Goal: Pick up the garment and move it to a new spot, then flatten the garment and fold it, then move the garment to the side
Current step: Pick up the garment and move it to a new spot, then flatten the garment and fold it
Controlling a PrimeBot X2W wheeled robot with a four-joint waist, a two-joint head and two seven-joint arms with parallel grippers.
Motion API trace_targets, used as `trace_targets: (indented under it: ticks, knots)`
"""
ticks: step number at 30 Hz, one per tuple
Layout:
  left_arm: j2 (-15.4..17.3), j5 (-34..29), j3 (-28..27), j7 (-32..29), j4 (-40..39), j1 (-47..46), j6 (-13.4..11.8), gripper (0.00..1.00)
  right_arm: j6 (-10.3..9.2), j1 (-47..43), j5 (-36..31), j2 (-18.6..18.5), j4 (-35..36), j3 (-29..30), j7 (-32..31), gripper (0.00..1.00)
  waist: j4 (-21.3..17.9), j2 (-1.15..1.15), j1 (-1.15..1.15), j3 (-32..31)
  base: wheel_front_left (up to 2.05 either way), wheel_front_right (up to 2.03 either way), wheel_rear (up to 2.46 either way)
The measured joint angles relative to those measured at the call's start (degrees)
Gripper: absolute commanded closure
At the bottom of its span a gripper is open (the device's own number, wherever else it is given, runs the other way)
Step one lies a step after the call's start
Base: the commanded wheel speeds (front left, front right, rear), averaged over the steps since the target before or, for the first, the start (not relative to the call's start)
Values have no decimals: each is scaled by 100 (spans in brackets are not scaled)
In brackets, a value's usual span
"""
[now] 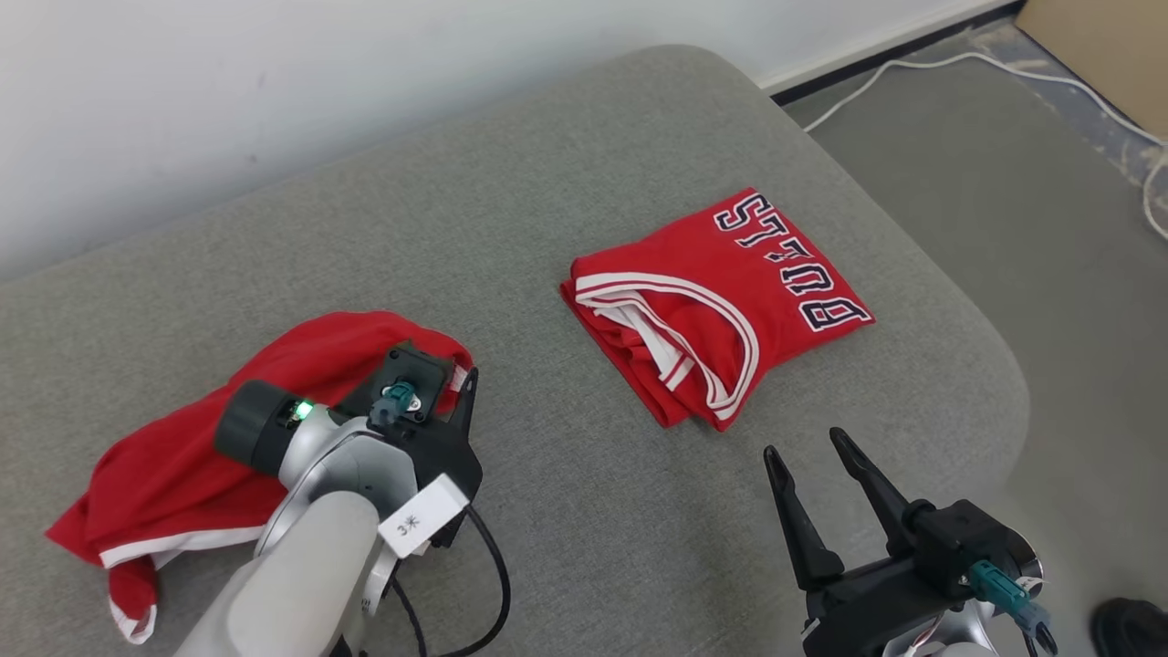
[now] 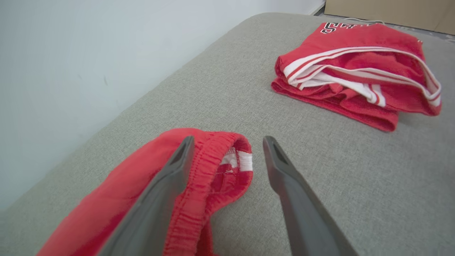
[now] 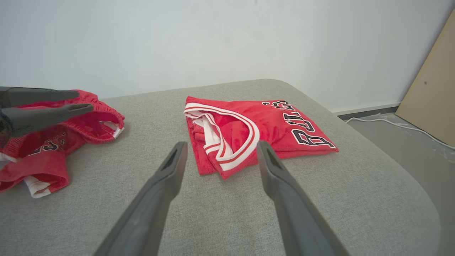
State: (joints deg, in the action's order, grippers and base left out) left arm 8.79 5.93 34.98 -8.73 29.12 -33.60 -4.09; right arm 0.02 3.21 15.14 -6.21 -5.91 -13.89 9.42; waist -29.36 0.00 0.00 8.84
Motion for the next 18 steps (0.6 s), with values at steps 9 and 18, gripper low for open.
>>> trace_targets:
  ticks: [9, 18]
  knots:
    - [45, -391, 190, -243, 299, -220, -49, 0, -1, 0, 41, 11, -63, 43, 77, 0, -149, 0, 0, 168, 0, 0, 0]
    - [331, -838, 255, -366, 544, -512, -175, 0, 0, 99, 42, 48, -130, 1, 129, 0, -129, 0, 0, 218, 0, 0, 0]
